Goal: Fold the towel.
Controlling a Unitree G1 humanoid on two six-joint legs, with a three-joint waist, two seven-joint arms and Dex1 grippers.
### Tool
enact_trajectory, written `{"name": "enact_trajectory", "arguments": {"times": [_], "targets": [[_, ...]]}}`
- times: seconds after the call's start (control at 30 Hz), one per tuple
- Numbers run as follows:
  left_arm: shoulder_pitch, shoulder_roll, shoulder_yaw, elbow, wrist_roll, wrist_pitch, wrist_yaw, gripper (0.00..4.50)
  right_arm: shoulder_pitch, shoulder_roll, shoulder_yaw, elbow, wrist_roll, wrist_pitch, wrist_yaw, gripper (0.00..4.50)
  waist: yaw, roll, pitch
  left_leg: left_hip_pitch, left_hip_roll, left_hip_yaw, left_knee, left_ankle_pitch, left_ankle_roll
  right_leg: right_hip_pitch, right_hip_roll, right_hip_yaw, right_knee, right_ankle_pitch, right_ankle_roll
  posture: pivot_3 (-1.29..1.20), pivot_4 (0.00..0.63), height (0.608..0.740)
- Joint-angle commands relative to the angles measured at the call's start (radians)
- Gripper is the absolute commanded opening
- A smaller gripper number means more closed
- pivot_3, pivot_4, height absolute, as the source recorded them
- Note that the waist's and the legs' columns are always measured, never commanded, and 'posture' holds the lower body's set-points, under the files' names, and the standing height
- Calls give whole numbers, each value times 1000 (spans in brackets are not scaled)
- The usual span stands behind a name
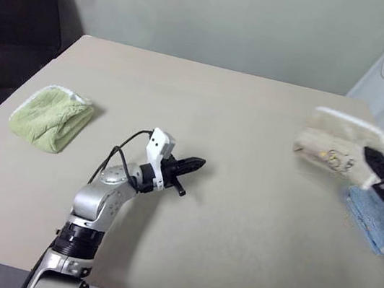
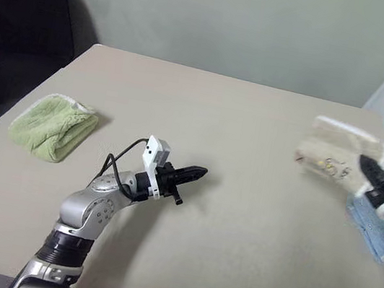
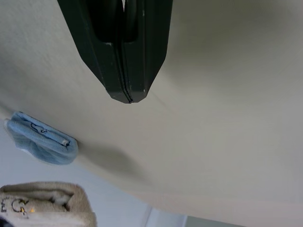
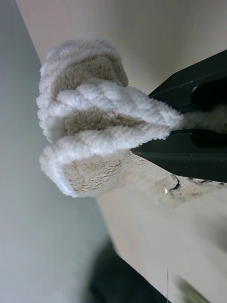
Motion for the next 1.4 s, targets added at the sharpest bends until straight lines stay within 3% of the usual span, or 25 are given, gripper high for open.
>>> {"name": "enact_trajectory", "arguments": {"times": [0.03,0.2,0.47,0.57,0.9,1.23,1.4], "targets": [[-37,-14,-9,15,3,-31,-19,0,15,-36,-132,81,54,24,-145,16,4,0,0,0,0,0,0,0,0,0,0,0,0,0,1,0,150,740],[-43,-15,5,37,3,-42,-23,0,58,17,-234,227,48,-32,-307,16,4,0,0,1,1,0,0,-1,2,0,0,0,0,-5,8,0,150,740],[-34,-15,3,27,4,-44,-20,0,112,32,-127,321,-87,-74,-300,16,-2,5,-2,1,1,3,0,-3,0,0,0,1,0,-7,13,0,150,740],[-28,-14,6,21,3,-44,-18,0,117,30,-113,314,-120,-110,-252,838,-5,5,-2,1,1,3,0,-3,0,0,0,1,0,-7,13,0,150,740],[-8,-24,7,14,-2,-45,-15,0,211,51,-163,109,-160,-210,-185,4405,-1,6,-2,0,1,4,0,-4,1,0,-1,1,0,-7,14,0,150,740],[-16,-17,8,49,7,-48,-31,0,326,70,-200,-95,-263,-339,-232,4462,-5,6,-2,0,1,4,0,-5,0,0,-1,1,0,-7,14,0,150,740],[-82,19,50,198,90,-172,7,0,422,-61,54,-343,-473,-492,48,4462,-15,10,-2,0,1,5,0,-5,0,-1,-1,1,0,-7,14,0,150,740]]}}
